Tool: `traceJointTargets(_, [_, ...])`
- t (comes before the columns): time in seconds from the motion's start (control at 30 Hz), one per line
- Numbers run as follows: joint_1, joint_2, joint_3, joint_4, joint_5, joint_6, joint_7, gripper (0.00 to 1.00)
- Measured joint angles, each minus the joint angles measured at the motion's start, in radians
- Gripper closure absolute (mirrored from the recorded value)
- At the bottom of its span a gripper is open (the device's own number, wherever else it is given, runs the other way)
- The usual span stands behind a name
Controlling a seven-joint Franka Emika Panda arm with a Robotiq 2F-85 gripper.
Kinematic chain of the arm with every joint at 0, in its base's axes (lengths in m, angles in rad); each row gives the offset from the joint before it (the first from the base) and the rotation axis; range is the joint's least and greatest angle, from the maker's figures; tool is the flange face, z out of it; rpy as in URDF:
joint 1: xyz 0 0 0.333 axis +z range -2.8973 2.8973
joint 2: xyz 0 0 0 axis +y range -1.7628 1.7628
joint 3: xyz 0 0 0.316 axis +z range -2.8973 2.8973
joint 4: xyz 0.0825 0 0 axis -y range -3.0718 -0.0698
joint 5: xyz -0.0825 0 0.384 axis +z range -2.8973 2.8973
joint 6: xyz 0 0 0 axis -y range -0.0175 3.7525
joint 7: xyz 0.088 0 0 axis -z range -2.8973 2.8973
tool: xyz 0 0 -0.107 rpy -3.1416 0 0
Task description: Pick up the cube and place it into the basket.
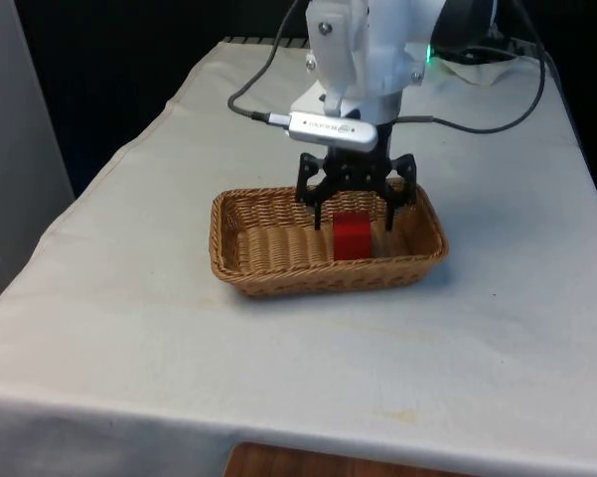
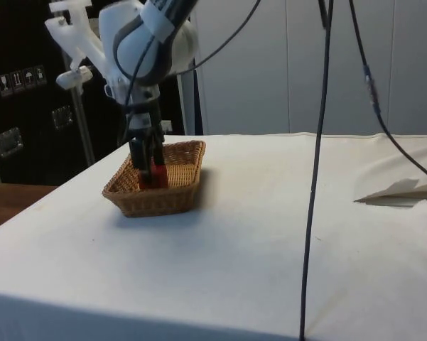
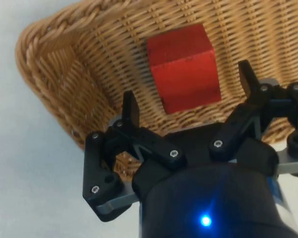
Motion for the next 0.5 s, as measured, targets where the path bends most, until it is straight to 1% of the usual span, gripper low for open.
traceJointTargets(0.03, [0.000,0.000,0.000,0.000,0.000,0.000,0.000,0.00])
traceJointTargets(0.1, [0.000,-0.021,0.000,-0.005,-0.003,-0.017,0.000,0.00])
traceJointTargets(0.37, [0.002,-0.045,0.000,-0.007,-0.003,-0.038,0.000,0.00])
traceJointTargets(0.5, [0.003,-0.067,0.001,-0.018,-0.003,-0.053,0.000,0.00])
